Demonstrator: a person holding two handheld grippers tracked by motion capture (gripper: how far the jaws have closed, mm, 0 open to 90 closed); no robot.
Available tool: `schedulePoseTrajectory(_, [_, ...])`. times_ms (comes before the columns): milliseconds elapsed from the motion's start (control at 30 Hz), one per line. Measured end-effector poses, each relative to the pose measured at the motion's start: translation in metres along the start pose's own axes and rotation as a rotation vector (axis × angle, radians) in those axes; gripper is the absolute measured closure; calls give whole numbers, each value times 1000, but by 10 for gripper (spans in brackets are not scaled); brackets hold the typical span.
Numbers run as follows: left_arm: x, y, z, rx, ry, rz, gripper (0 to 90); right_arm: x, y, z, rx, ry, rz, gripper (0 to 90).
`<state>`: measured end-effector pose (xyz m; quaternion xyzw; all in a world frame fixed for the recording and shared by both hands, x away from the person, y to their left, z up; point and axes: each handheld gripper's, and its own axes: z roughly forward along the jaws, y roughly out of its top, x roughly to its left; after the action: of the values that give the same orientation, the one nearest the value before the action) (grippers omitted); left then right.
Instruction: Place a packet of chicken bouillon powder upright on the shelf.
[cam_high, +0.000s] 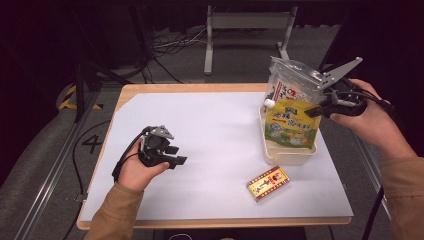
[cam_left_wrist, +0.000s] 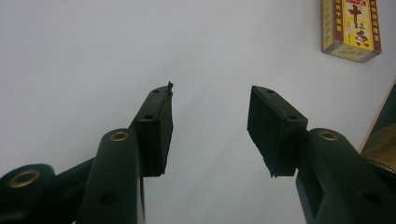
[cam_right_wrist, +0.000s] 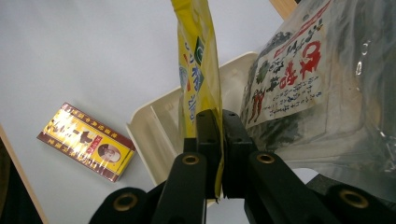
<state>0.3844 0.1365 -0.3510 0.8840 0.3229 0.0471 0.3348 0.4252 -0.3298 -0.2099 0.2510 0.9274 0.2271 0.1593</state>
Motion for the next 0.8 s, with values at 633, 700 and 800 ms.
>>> schedulePoseTrajectory(633, [-4, 3, 8, 20, -14, 8, 512, -5, -26, 18, -12, 35, 88, 839])
schedulePoseTrajectory(700, [-4, 3, 9, 22, -13, 13, 513, -5, -28, 17, -16, 38, 103, 813])
schedulePoseTrajectory(800, [-5, 3, 10, 23, -14, 14, 512, -5, -33, 15, -31, 49, 127, 755])
